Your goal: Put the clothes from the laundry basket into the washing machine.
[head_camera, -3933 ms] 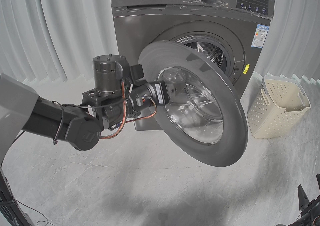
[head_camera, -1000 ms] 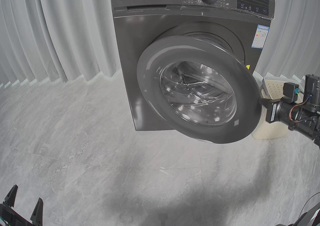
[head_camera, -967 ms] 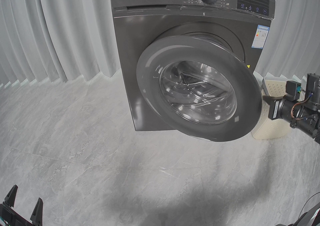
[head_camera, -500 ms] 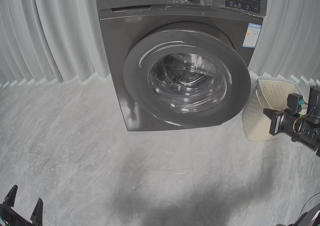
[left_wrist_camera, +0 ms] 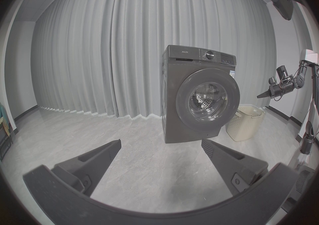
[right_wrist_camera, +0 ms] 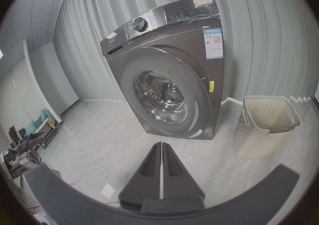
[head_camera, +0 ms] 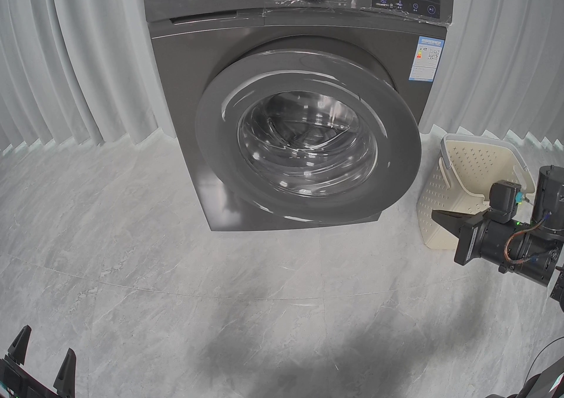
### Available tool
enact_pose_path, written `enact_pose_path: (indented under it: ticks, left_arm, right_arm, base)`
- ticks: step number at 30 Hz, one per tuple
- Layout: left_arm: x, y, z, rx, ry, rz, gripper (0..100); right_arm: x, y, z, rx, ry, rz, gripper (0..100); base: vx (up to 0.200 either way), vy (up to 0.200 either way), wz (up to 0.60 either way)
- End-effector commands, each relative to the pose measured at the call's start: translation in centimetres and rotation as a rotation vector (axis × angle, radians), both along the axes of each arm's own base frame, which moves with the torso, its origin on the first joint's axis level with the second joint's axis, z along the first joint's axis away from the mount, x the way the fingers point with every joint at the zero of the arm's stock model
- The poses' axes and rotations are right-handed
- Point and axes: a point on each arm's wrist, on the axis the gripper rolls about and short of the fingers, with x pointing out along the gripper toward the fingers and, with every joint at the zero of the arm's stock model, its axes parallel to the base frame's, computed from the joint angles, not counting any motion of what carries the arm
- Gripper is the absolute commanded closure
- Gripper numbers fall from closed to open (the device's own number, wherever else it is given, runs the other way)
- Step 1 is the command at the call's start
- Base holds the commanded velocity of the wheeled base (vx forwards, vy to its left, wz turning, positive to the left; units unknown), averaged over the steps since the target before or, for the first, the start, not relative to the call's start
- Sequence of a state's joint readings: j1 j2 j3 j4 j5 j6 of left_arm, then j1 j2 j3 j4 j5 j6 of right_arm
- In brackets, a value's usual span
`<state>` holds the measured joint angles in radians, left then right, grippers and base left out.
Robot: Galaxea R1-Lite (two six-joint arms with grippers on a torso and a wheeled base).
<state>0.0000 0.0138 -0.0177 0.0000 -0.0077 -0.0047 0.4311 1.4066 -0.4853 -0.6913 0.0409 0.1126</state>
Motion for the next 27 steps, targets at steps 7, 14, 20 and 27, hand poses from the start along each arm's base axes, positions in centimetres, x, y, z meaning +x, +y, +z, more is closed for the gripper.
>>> enact_pose_path:
  ticks: [7,14,20,27]
  left_arm:
    - [0.0,0.0,-0.5,-0.003,0.004,-0.002,0]
    - [0.0,0.0,-0.5,-0.008,0.002,-0.003,0]
    - [0.0,0.0,-0.5,-0.008,0.002,-0.002,0]
    - [0.0,0.0,-0.5,-0.003,0.002,0.002,0]
  right_arm:
    - [2.7,2.4,-1.2,0.044,-0.079,0.011,100]
    - [3.1,3.3,-1.7,0.067,-0.091,-0.005,100]
    - [4.4,3.7,-2.0,0.062,-0.087,-0.024,100]
    - [6.1,4.1,-2.0,0.055,-0.101,-0.063,100]
  base:
    - [0.2,0.0,0.0]
    - [0.2,0.0,0.0]
    - [0.2,0.0,0.0]
    - [0.0,0.0,0.0]
